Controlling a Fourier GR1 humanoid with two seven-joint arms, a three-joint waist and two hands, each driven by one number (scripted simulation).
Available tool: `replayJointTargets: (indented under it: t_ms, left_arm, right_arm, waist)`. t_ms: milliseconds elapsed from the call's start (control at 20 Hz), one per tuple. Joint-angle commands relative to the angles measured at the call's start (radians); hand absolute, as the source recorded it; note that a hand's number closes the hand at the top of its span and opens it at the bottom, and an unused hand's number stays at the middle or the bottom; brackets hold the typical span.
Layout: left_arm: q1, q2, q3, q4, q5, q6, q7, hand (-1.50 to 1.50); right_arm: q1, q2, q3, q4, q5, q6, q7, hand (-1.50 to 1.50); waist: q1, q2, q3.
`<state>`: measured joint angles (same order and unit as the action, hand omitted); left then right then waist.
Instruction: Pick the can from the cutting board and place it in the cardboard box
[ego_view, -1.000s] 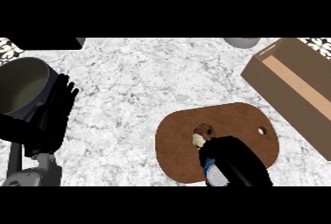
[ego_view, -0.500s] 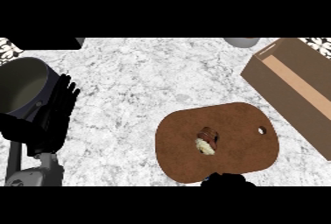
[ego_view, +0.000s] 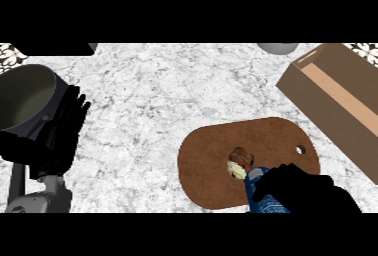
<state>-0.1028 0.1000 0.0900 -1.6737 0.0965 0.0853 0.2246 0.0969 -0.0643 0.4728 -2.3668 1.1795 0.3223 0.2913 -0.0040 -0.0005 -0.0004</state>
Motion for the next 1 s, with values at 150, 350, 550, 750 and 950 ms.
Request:
replayJointTargets:
  t_ms: [150,350,550,750,950]
  left_arm:
    - [-0.028,-0.017,-0.005,0.034,-0.019,0.023,-0.01,0.0]
    - [-0.029,0.043,0.041,0.003,0.034,-0.032,0.034,0.0]
    - [-0.016,0.001,0.007,0.012,0.015,-0.014,0.009,0.0]
    - [0.012,-0.006,-0.013,0.009,-0.008,-0.017,-0.023,0.0]
    - [-0.006,0.011,0.008,-0.015,0.021,-0.028,0.013,0.0]
  right_arm:
    - [-0.288,0.063,-0.366,0.012,-0.181,0.178,0.099,1.5]
    - [-0.291,-0.019,-0.6,0.112,-0.281,0.177,-0.03,1.5]
    - [-0.408,-0.069,-0.703,0.235,-0.314,0.136,-0.033,1.5]
    - [-0.438,-0.183,-0.75,0.432,-0.229,0.001,-0.164,1.5]
    - [-0.502,-0.287,-0.81,0.671,-0.228,-0.067,-0.279,1.5]
  waist:
    - [0.011,0.005,0.0]
    - [0.006,0.002,0.001]
    - [0.007,0.002,0.001]
    - [0.012,0.003,0.001]
    - [0.014,0.004,0.001]
